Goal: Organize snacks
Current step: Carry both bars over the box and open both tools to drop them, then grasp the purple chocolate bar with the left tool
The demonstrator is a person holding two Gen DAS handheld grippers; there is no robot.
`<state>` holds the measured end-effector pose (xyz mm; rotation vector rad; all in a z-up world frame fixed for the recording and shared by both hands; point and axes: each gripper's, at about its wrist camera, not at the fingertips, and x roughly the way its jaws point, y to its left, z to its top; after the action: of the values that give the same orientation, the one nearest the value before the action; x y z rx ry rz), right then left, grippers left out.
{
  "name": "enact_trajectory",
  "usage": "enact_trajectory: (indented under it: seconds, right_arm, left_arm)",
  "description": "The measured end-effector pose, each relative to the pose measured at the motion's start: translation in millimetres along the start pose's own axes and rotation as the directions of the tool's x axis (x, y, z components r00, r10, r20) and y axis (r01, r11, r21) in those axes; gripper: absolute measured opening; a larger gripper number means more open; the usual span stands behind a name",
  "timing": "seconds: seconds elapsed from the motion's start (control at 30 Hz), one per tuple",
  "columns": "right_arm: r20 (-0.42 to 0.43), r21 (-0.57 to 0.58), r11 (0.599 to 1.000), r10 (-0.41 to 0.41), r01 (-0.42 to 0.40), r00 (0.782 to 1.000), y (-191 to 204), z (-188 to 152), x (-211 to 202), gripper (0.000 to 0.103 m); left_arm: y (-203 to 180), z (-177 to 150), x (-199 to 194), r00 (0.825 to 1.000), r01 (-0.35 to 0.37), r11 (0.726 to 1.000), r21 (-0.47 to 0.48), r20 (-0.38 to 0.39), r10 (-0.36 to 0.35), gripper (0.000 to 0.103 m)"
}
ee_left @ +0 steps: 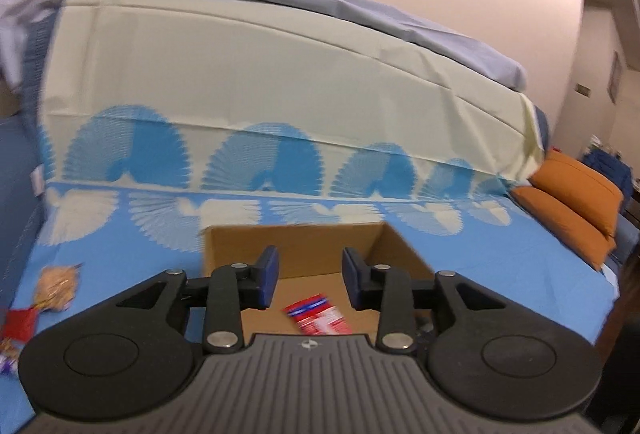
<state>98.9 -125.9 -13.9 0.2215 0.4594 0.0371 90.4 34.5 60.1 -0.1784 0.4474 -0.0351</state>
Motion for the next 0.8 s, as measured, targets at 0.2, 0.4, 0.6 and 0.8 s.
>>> enact_trajectory:
  seconds: [0.2,0.4,0.6,0.8]
  right_arm:
    - [-0.004,-0.026,0.999,0.027,-0.027,1.0,7.2,-4.9,0.5,0.07]
    - [-0.019,-0.086,0.984,0.152,-0.153,0.988,26.8,-9.5,-7.2,0.07]
    - [-0.053,-0.152,0.955,0.249,-0.254,0.967,49.4,-15.1,-13.7,0.07]
    - [-0.074,-0.184,0.935,0.295,-0.303,0.953,59.2,-19.2,-16.0,0.07]
  left_arm:
    - [63.4,-51.3,-29.4,0.997,-0.072,0.997,-0.036,-0.044,0.07,0.039]
    - [153.5,-105.3,-45.5,0.957,-0.257,0.944,-0.207,-0.193,0.218,0.038]
    - [221.2,-122.3,-36.7,0.895,-0.442,0.793,-0.42,-0.264,0.359,0.051]
    - [250.8,-112.4,0.5,0.833,-0.552,0.684,-0.477,-0.285,0.474,0.073]
